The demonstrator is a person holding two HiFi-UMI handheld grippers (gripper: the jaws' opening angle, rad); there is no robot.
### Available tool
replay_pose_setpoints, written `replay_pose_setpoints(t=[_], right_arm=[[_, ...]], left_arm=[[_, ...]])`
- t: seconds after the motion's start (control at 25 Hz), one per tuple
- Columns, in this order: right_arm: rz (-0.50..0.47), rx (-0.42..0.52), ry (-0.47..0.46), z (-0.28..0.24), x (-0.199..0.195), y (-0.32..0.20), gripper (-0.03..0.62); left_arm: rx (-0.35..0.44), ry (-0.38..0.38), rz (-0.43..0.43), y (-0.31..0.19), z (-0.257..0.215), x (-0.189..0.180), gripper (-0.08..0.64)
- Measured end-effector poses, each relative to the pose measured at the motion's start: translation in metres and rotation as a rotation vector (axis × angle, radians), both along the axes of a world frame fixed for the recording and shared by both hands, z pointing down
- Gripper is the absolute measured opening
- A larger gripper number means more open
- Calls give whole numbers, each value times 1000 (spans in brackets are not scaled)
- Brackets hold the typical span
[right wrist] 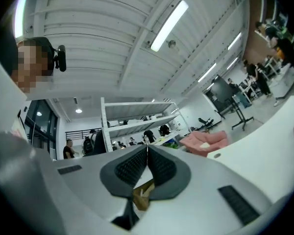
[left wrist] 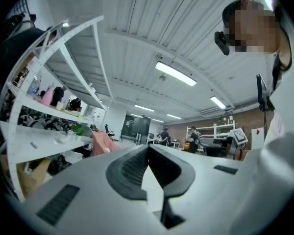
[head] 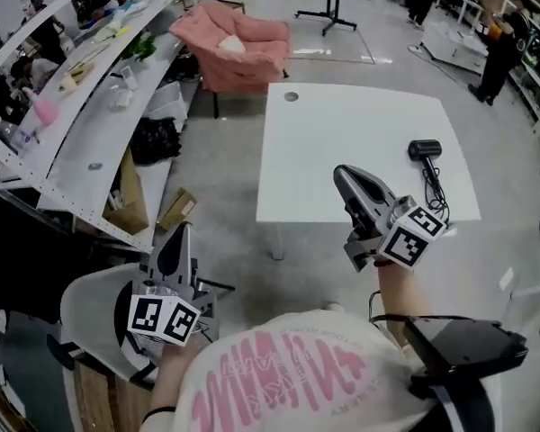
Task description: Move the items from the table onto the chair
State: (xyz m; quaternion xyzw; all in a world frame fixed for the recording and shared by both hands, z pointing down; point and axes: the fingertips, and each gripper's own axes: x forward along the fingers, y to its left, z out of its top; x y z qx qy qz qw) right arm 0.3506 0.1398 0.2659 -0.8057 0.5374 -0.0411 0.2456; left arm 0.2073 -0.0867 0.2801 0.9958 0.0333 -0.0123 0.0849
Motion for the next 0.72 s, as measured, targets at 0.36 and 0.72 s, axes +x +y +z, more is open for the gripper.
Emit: replay_pose_setpoints(t=[0.36, 0.72], right_arm=[[321, -185, -85, 67, 58, 202, 15], [437, -494, -292, 195, 122, 330, 207]], left_arm=[[-69, -56, 186, 155, 38, 84, 11], [-65, -92, 178, 223, 69, 105, 11]])
